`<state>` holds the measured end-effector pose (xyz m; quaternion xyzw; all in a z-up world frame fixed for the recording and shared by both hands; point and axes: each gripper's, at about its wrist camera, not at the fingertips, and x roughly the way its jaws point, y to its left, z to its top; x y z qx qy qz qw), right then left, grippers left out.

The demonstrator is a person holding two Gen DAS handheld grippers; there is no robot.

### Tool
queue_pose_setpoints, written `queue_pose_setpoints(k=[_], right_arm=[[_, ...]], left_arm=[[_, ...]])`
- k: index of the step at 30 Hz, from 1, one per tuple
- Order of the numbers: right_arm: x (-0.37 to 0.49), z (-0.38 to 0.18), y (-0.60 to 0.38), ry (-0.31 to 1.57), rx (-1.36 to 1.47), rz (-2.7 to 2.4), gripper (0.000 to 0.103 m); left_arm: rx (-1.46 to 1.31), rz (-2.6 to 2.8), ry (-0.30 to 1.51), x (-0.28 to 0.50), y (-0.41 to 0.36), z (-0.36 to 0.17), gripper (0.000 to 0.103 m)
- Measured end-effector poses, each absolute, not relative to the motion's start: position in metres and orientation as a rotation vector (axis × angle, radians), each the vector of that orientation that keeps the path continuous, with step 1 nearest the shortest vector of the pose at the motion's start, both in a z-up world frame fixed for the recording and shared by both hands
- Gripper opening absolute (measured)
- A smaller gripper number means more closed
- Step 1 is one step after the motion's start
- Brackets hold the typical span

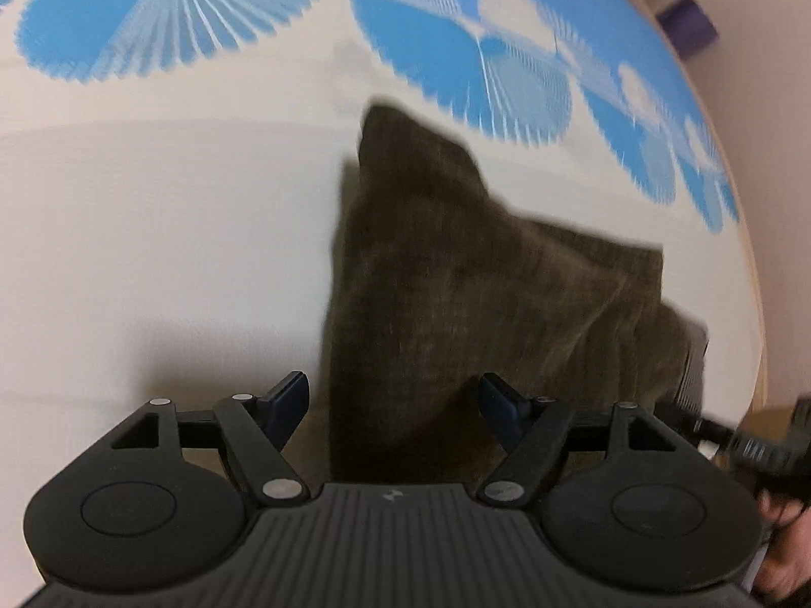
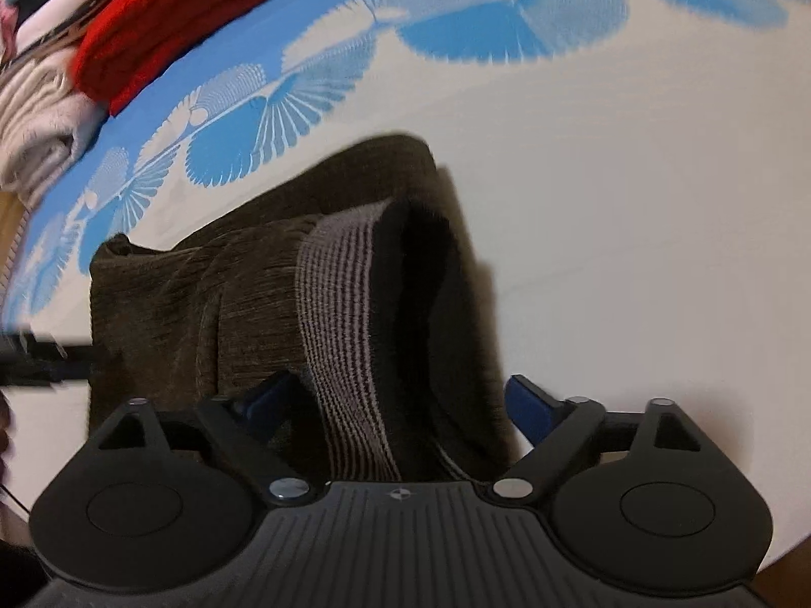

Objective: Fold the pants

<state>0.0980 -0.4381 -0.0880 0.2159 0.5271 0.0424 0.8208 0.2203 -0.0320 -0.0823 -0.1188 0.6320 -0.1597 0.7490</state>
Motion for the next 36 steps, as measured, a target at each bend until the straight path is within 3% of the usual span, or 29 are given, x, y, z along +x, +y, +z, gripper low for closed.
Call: queue_pose_setpoints(k=[4,7,8,9,10,11,12,14,16,26,34,36], right_arm=[[0.105,-0.102,-0.442,1.142,0.534,0.113,0.098],[0.107,-0.104,-0.439,1.134,0.539,0.122,0.095],[0.108,-0.103,-0.436,1.126,0.521,0.120,0.089],[0.109,-0.100,-0.433,1.116,0.500,0.119,0.087],[0.109,-0.098,-0.430,1.106,0.477,0.118,0.079],[0.110,-0.094,-0.428,1.093,0.450,0.118,0.069],[0.110,-0.086,-0.422,1.070,0.412,0.119,0.064],[0.111,-0.070,-0.415,1.008,0.352,0.118,0.051],[0.116,-0.048,-0.408,0.923,0.346,0.139,0.048],[0.187,0.029,-0.371,0.626,0.314,0.289,0.048],[0.247,0.004,-0.340,0.673,0.337,0.358,0.048],[0.258,-0.007,-0.329,0.713,0.315,0.376,0.048]], left_arm=[[-0.239,-0.392,1.407,0.217,-0.045,-0.099,0.078],[-0.211,-0.396,1.397,0.219,-0.055,-0.100,0.079],[-0.197,-0.389,1.388,0.220,-0.056,-0.100,0.074],[-0.186,-0.379,1.375,0.222,-0.059,-0.097,0.063],[-0.190,-0.371,1.359,0.222,-0.060,-0.092,0.056],[-0.176,-0.370,1.338,0.223,-0.063,-0.084,0.039],[-0.139,-0.383,1.293,0.222,-0.068,-0.072,0.035],[-0.084,-0.389,1.201,0.219,-0.074,-0.049,0.033],[-0.055,-0.370,1.100,0.219,-0.073,-0.028,0.032],[-0.150,-0.244,0.786,0.247,-0.016,0.033,0.033],[-0.221,-0.149,0.872,0.288,0.034,0.005,0.033],[-0.240,-0.138,0.918,0.300,0.045,-0.009,0.038]])
